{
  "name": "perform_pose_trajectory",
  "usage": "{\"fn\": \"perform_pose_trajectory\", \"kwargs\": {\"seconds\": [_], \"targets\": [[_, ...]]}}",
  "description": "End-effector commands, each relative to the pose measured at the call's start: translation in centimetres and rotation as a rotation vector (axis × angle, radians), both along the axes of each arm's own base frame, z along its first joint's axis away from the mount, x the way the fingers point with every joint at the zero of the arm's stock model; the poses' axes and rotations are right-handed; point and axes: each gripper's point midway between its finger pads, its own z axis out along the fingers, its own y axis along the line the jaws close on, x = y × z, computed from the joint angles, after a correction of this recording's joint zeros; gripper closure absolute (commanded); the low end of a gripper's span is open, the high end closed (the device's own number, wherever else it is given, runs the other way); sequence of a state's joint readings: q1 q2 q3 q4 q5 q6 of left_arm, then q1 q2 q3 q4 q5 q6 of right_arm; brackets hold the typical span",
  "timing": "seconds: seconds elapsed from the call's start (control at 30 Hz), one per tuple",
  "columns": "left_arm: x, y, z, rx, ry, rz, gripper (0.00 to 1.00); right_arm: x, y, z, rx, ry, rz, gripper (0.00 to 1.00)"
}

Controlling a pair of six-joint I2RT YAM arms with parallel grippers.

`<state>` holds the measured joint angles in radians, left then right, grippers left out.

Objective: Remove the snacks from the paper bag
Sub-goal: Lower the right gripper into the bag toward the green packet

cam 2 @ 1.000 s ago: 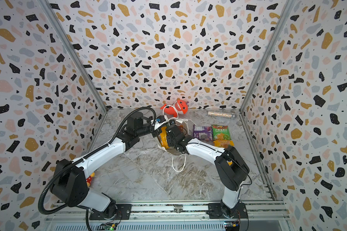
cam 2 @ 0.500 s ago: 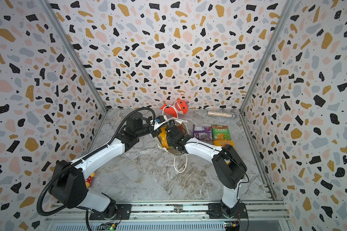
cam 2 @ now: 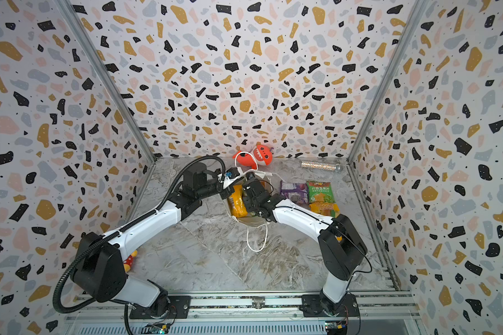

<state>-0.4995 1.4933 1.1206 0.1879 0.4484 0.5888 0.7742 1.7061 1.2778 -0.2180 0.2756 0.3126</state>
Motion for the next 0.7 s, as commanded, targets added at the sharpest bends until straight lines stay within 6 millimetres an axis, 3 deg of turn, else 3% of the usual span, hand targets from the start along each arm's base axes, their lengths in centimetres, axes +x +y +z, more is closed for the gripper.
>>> {"fn": "perform_pose_trajectory", "kwargs": {"seconds": [0.0, 0.67], "targets": [[-0.5, -0.4, 2.0, -0.034, -0.069, -0.025, 1.00, 0.3, 0.0, 6.1, 0.093, -0.132, 0.003, 1.00], [-0.3, -0.4, 1.9, -0.037, -0.060, -0.018, 1.00, -2.7, -0.3, 12.9, 0.231, -0.212, 0.102, 0.98]]}}
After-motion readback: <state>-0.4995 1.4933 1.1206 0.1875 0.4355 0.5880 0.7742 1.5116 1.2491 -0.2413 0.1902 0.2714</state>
